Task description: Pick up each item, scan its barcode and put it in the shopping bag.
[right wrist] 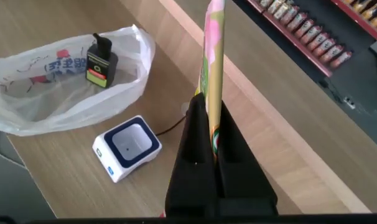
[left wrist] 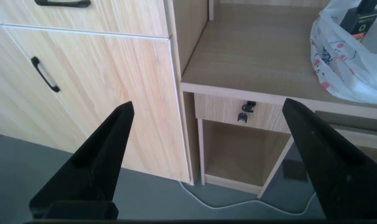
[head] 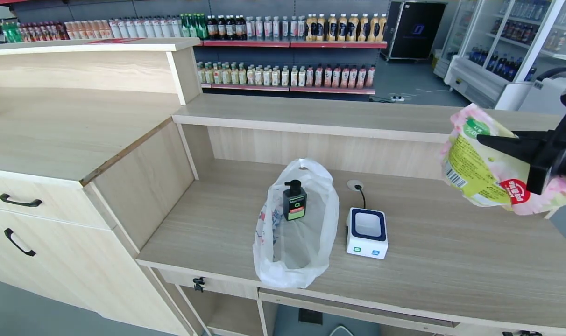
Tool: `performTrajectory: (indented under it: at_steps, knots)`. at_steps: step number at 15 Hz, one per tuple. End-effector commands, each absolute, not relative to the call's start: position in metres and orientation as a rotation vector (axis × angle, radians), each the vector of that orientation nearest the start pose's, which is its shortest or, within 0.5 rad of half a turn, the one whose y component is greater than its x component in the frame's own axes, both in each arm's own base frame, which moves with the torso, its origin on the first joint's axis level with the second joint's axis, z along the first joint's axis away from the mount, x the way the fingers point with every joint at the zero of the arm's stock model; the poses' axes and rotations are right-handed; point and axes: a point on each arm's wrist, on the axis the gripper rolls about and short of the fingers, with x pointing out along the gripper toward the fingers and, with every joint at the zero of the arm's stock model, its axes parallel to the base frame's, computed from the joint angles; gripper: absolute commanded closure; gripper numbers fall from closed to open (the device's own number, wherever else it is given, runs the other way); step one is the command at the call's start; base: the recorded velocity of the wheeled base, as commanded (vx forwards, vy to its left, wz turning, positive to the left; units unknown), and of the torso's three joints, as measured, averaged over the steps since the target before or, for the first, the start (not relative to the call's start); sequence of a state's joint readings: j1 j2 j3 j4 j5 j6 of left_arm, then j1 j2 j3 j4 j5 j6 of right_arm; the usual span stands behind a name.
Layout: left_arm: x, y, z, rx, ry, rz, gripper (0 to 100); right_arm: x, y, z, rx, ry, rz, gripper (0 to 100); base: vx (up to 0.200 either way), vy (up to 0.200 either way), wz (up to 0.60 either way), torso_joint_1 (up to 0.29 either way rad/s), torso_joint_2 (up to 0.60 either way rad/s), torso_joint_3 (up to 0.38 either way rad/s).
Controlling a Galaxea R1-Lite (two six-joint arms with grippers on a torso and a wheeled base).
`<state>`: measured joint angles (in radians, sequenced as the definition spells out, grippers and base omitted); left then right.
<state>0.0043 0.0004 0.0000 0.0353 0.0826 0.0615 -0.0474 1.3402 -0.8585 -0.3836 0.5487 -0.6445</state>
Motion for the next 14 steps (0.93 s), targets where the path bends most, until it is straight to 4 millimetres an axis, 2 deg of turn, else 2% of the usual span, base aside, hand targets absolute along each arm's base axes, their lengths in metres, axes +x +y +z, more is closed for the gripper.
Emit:
performTrajectory:
  at_steps: [1,5,9,14]
  knots:
    - [-0.023,0.002,0.072,0.063,0.038,0.086,0,0.219,-0.011,0.265,-0.601,-0.045,0.462,100,0.0,0.0,0.0,0.0,0.0,0.0]
    - [-0.023,0.002,0.072,0.063,0.038,0.086,0,0.224,-0.035,0.259,-0.612,-0.001,0.37,100,0.0,0.0,0.0,0.0,0.0,0.0]
    - [-0.023,0.002,0.072,0.063,0.038,0.086,0,0.226,-0.045,0.247,-0.643,0.008,0.333,100,0.0,0.0,0.0,0.0,0.0,0.0]
    - [-0.023,0.002,0.072,0.063,0.038,0.086,0,0.24,-0.047,0.239,-0.667,0.008,0.339,100,0.0,0.0,0.6,0.004,0.01,0.002]
